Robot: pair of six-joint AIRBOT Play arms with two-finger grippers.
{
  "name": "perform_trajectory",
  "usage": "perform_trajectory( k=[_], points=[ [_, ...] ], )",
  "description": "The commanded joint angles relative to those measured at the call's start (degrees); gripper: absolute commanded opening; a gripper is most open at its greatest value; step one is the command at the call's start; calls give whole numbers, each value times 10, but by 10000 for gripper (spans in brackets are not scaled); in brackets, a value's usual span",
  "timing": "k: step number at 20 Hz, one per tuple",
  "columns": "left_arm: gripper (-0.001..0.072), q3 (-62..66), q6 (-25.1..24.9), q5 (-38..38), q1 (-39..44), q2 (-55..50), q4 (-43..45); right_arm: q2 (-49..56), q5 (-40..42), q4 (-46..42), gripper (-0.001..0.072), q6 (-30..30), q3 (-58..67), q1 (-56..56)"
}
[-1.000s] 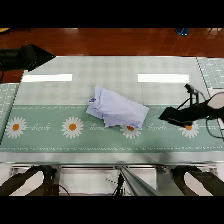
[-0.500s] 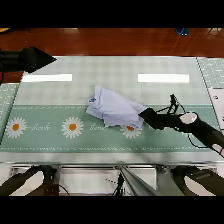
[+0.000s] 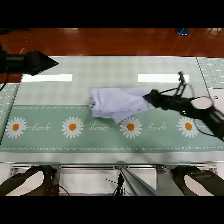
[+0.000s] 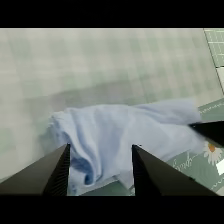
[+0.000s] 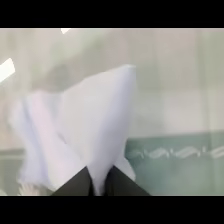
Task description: Fold the shirts.
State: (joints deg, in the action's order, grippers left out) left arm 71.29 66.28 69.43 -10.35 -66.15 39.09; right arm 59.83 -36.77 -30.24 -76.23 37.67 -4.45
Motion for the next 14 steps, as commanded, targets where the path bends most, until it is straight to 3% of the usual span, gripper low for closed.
perform_trajectory(
  k=[1, 7, 12, 14],
  points=[
    [463, 0, 0, 1, 0, -30, 6, -89, -147, -141, 29, -103, 73, 151],
    [463, 0, 0, 1, 0, -67, 6, -210, -390, -325, 29, -116, 132, 480],
    [463, 0, 0, 0, 0, -86, 6, -221, -487, -521, 28, -109, 132, 641],
    [463, 0, -1, -5, 0, -92, 6, -221, -513, -643, 29, -117, 132, 679]
  ],
)
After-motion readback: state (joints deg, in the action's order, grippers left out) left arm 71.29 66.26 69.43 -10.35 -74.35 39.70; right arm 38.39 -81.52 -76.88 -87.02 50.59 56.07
